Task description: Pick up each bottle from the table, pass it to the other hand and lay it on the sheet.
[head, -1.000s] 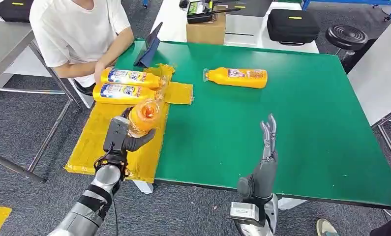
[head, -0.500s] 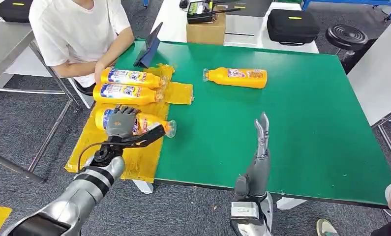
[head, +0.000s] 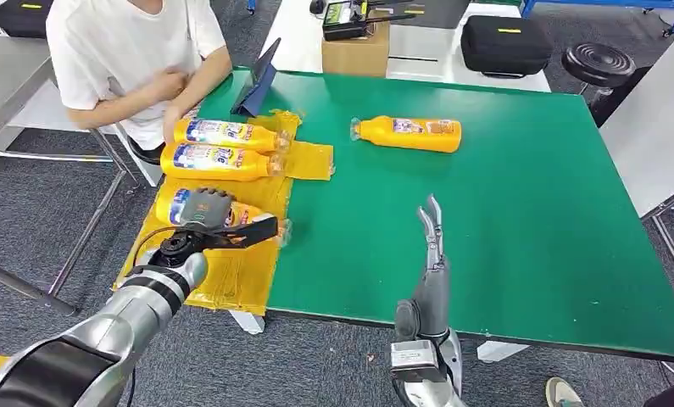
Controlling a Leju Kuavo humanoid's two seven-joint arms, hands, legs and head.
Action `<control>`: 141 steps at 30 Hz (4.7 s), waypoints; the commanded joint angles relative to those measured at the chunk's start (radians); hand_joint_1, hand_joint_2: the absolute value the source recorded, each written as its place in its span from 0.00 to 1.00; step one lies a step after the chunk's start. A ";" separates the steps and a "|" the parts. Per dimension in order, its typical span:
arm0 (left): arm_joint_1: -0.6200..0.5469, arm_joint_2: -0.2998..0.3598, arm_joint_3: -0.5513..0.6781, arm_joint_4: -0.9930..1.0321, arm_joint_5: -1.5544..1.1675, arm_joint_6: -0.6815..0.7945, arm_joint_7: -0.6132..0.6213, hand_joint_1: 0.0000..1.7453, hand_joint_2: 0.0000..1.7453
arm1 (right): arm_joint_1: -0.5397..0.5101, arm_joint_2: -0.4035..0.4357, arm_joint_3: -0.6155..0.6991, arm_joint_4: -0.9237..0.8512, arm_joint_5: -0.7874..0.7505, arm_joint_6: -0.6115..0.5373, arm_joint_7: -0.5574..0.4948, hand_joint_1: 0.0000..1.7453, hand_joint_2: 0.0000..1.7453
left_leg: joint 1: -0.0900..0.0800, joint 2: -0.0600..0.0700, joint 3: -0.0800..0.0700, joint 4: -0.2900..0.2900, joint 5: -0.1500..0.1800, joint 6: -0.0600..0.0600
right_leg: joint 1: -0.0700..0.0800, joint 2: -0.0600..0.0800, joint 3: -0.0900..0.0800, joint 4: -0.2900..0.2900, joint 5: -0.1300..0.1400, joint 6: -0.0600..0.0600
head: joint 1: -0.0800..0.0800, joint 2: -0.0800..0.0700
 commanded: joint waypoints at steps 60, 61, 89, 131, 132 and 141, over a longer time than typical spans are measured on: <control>0.719 -0.147 0.070 -1.174 1.207 0.004 -0.688 0.00 1.00 | -0.118 -0.248 -0.306 0.526 0.474 0.151 0.208 0.00 1.00 | -0.001 0.000 0.004 -0.001 -0.003 -0.001 | 0.000 -0.001 0.005 -0.003 -0.002 -0.002 | 0.000 0.000; 0.699 -0.150 0.065 -1.151 1.212 0.016 -0.680 0.00 1.00 | -0.158 -0.239 -0.305 0.584 0.480 0.154 0.201 0.00 1.00 | -0.001 0.000 0.002 -0.001 -0.003 0.000 | 0.000 0.000 0.003 -0.002 -0.001 -0.002 | 0.000 0.000; 0.613 -0.144 0.024 -1.059 1.183 0.069 -0.685 0.00 1.00 | -0.375 -0.173 -0.198 0.951 0.590 0.172 0.236 0.00 1.00 | 0.000 0.002 0.005 -0.001 -0.002 0.000 | 0.001 0.000 0.005 -0.002 -0.001 -0.002 | 0.000 0.000; 0.582 -0.132 0.000 -1.044 1.322 -0.087 -0.609 0.00 1.00 | -0.483 -0.184 -0.132 1.033 0.481 0.465 0.325 1.00 1.00 | 0.001 0.008 0.023 -0.003 -0.003 -0.002 | 0.002 0.007 0.019 -0.005 0.003 -0.005 | 0.000 0.000; 0.584 -0.144 0.008 -1.040 1.312 -0.055 -0.610 0.00 1.00 | -0.455 -0.167 -0.188 1.011 0.412 0.445 0.285 1.00 1.00 | 0.000 0.008 0.024 -0.002 -0.004 -0.001 | 0.002 0.008 0.020 -0.004 0.002 -0.005 | 0.000 0.000; 0.624 -0.194 0.040 -1.013 1.121 0.210 -0.671 0.00 1.00 | -0.355 -0.103 -0.330 0.853 0.246 0.310 0.169 1.00 1.00 | 0.000 0.007 0.016 -0.001 -0.005 -0.001 | 0.002 0.007 0.013 -0.002 0.001 -0.005 | 0.000 0.000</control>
